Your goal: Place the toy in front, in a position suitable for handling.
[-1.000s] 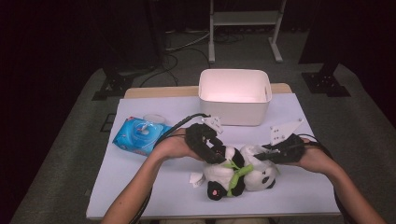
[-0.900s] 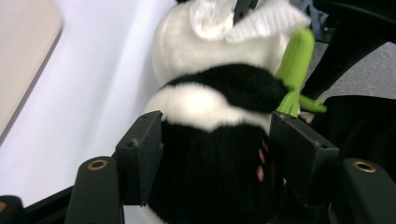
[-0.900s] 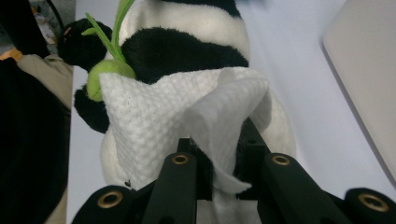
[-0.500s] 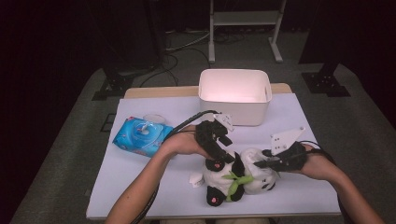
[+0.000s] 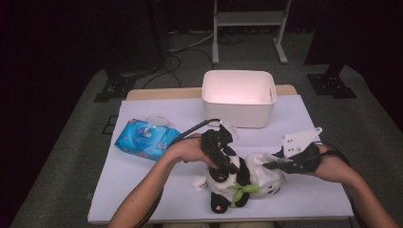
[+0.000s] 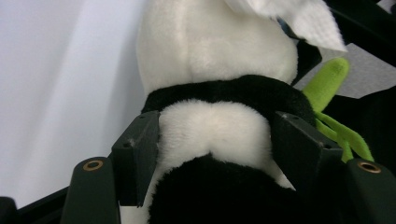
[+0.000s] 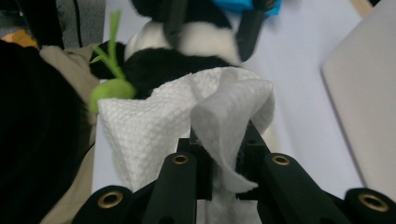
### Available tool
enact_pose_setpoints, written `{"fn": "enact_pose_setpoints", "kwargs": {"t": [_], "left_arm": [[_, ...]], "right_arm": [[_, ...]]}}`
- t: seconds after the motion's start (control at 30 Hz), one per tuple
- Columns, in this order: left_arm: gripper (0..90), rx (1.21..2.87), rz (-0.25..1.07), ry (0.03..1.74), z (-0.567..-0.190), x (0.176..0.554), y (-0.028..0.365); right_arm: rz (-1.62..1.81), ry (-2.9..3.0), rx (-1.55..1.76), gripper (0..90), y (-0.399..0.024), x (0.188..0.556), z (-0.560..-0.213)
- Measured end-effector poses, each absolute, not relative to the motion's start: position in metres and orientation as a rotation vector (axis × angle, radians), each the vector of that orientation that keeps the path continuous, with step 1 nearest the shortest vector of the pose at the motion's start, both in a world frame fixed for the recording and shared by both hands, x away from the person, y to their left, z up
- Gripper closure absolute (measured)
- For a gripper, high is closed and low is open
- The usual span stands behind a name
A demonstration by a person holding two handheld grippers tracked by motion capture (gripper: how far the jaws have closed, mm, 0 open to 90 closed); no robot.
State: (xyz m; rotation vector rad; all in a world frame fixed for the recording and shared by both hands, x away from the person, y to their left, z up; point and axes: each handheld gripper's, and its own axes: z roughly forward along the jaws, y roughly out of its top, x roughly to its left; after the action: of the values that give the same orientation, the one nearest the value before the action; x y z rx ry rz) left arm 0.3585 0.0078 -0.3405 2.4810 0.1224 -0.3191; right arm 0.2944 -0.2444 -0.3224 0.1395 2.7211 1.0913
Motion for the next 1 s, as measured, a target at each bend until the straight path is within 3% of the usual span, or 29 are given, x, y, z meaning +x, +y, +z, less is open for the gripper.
{"fn": "enact_pose_setpoints", "kwargs": {"t": [0.43, 0.6, 0.73, 1.0], "left_arm": [[28.4, 2.443, -0.401, 0.156, -0.353, 0.361, 0.0], [45.2, 2.43, -0.369, 0.179, -0.351, 0.365, 0.004], [52.5, 2.434, -0.317, 0.14, -0.345, 0.364, 0.005], [57.7, 2.477, -0.28, 0.09, -0.334, 0.369, 0.002]], "right_arm": [[1.073, 2.763, 0.17, 80.0, -0.232, 0.306, -0.336], [1.076, 2.75, 0.173, 79.8, -0.234, 0.307, -0.335], [1.092, 2.741, 0.176, 79.4, -0.236, 0.31, -0.333], [1.106, 2.724, 0.18, 79.2, -0.237, 0.318, -0.326]]}}
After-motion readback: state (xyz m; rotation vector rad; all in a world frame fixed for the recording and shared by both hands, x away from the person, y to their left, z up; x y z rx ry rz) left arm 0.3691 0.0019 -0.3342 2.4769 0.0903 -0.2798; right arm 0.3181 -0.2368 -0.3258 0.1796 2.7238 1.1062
